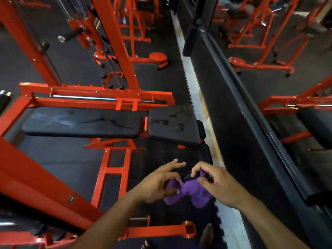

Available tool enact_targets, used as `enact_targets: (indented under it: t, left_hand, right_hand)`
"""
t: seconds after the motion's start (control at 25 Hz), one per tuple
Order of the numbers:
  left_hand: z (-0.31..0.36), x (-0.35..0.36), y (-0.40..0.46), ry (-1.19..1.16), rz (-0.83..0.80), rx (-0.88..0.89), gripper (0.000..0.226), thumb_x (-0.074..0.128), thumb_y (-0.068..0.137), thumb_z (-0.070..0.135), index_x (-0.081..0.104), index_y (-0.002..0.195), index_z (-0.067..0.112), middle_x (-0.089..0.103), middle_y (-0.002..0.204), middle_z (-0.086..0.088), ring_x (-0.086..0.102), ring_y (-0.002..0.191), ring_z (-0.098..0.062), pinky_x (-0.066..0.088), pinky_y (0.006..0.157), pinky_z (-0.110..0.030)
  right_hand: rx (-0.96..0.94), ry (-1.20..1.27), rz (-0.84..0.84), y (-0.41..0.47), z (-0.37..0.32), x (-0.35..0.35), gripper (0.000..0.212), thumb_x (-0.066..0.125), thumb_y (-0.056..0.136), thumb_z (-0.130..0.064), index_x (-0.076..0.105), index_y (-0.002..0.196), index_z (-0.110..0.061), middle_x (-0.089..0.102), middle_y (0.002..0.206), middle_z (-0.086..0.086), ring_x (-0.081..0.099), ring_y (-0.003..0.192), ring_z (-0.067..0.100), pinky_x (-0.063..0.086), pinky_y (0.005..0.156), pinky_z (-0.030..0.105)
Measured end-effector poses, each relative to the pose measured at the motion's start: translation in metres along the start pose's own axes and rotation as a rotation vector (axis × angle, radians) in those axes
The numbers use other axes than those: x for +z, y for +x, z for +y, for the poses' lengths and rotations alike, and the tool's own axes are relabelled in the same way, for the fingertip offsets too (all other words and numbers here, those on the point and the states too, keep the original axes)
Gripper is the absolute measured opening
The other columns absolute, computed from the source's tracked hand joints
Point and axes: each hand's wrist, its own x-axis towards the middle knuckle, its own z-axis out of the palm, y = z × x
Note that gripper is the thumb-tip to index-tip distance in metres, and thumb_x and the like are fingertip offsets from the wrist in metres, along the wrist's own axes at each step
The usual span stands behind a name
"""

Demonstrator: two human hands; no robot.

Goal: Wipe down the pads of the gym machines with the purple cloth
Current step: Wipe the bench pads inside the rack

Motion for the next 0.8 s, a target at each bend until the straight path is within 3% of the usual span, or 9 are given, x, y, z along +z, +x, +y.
enact_targets:
  t: [0.12,0.2,0.28,0.48,0.6,0.72,0.8]
  left_hand:
    - [-0.004,-0.002,0.016,0.075,0.062,0.011,0.021,0.083,0.085,0.027,0.074,0.103,0.028,0.063,0.136,0.014,0.047,0.140,0.000,0.041,0.115,-0.030]
    - [-0.008,-0.001,0.023,0.127,0.150,-0.036,0.018,0.080,0.088,0.029,0.069,0.101,0.035,0.062,0.118,0.019,0.061,0.115,-0.001,0.054,0.097,-0.034]
    - [-0.008,0.004,0.028,0.174,0.261,-0.090,0.019,0.078,0.090,0.031,0.064,0.103,0.037,0.058,0.113,0.020,0.062,0.105,-0.003,0.055,0.089,-0.032]
    - [0.010,0.028,0.039,0.173,0.424,-0.372,0.048,0.072,0.079,0.040,0.046,0.119,0.042,0.051,0.116,0.033,0.055,0.107,0.004,0.047,0.089,-0.019]
    - [0.007,0.043,0.050,0.244,0.473,-0.471,0.044,0.070,0.080,0.028,0.052,0.119,0.040,0.056,0.112,0.028,0.056,0.104,-0.001,0.043,0.087,-0.016]
    - [0.003,0.045,0.053,0.240,0.623,-0.503,0.036,0.068,0.084,0.022,0.059,0.113,0.041,0.061,0.103,0.025,0.061,0.096,0.000,0.049,0.084,-0.024]
    - [0.005,0.037,0.051,0.205,0.709,-0.517,0.034,0.070,0.085,0.021,0.062,0.110,0.043,0.066,0.099,0.021,0.063,0.092,0.003,0.049,0.082,-0.020]
  right_hand:
    - [-0.072,-0.019,-0.003,0.020,0.010,-0.007,0.015,0.064,0.095,-0.022,0.059,0.100,-0.035,0.063,0.093,-0.017,0.063,0.088,0.008,0.047,0.073,0.018]
    - [-0.105,-0.017,0.026,0.033,0.022,-0.015,0.011,0.064,0.097,-0.026,0.059,0.102,-0.034,0.062,0.095,-0.021,0.062,0.089,0.004,0.043,0.073,0.013]
    - [-0.145,0.010,0.017,0.043,0.040,-0.024,0.009,0.062,0.099,-0.026,0.060,0.103,-0.033,0.062,0.095,-0.020,0.063,0.088,0.004,0.043,0.072,0.014]
    - [-0.234,0.076,-0.066,0.069,0.063,-0.038,0.007,0.061,0.100,-0.028,0.061,0.104,-0.034,0.063,0.092,-0.023,0.064,0.084,0.005,0.043,0.069,0.015]
    - [-0.318,0.073,-0.100,0.086,0.070,-0.047,0.007,0.066,0.097,-0.028,0.066,0.103,-0.032,0.066,0.092,-0.020,0.065,0.088,0.005,0.046,0.074,0.016]
    - [-0.361,0.051,-0.083,0.095,0.080,-0.063,0.010,0.073,0.092,-0.027,0.072,0.102,-0.031,0.069,0.093,-0.020,0.067,0.093,0.002,0.049,0.080,0.017]
    - [-0.350,0.025,-0.026,0.100,0.089,-0.074,0.012,0.076,0.089,-0.029,0.074,0.101,-0.033,0.070,0.093,-0.021,0.067,0.093,0.001,0.052,0.082,0.020]
